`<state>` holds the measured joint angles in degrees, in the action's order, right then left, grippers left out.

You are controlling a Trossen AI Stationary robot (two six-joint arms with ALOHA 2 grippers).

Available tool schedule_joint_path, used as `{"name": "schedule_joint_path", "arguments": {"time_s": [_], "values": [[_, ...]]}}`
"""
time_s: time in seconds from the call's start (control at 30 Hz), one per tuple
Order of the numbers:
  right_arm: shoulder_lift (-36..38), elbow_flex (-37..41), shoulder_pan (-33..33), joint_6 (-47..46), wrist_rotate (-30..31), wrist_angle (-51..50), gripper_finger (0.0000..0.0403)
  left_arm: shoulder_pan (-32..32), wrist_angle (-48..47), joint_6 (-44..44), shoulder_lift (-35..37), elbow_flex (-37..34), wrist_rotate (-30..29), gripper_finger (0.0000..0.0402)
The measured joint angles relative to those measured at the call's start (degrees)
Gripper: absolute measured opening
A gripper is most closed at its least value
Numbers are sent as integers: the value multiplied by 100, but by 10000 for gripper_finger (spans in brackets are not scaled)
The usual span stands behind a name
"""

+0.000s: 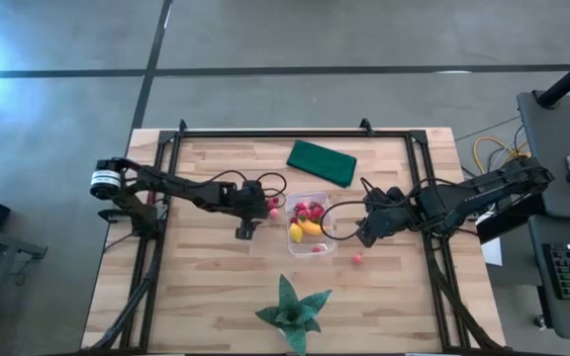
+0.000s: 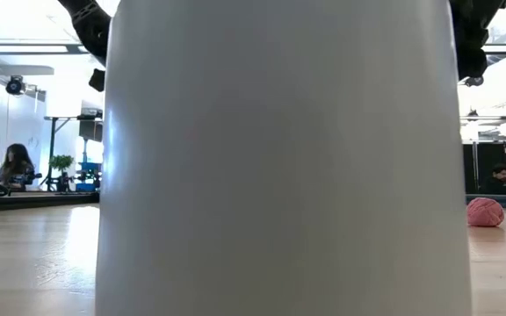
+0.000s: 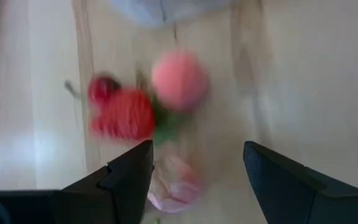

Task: Pick and placing Produce into tupperware
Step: Put the peach into the transparent bin

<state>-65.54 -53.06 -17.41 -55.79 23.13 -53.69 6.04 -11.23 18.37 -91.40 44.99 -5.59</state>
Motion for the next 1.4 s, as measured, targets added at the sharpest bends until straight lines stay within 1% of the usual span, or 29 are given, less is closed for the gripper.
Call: {"name": "schedule_joint_path", "arguments": {"time_s": [0.13,0.33,0.4,0.5,0.63,0.73,0.9,1.07,1.27,1.4], "values": [[-2,0,1,-109,-1,3,236,32,-27,-66,-46,-3,-227,235],[-2,0,2,-116,0,11,236,242,-37,-472,-4,0,-236,235],[-2,0,2,-84,0,12,235,315,-190,-608,-2,4,-202,235],[-2,0,2,-76,6,8,237,407,-481,-774,-2,2,-1,235],[-2,0,2,-64,99,2,236,437,-543,-804,-2,-2,360,231],[-2,2,4,-33,120,-5,234,435,-554,-804,-1,9,399,212],[-2,4,4,29,202,-9,233,435,-572,-804,-2,9,396,167],[-2,13,4,29,243,-9,233,437,-570,-804,0,9,383,132],[-2,13,4,29,243,-9,233,437,-595,-809,39,68,379,109],[-2,13,4,29,243,-9,233,437,-585,-806,215,452,379,107]]}}
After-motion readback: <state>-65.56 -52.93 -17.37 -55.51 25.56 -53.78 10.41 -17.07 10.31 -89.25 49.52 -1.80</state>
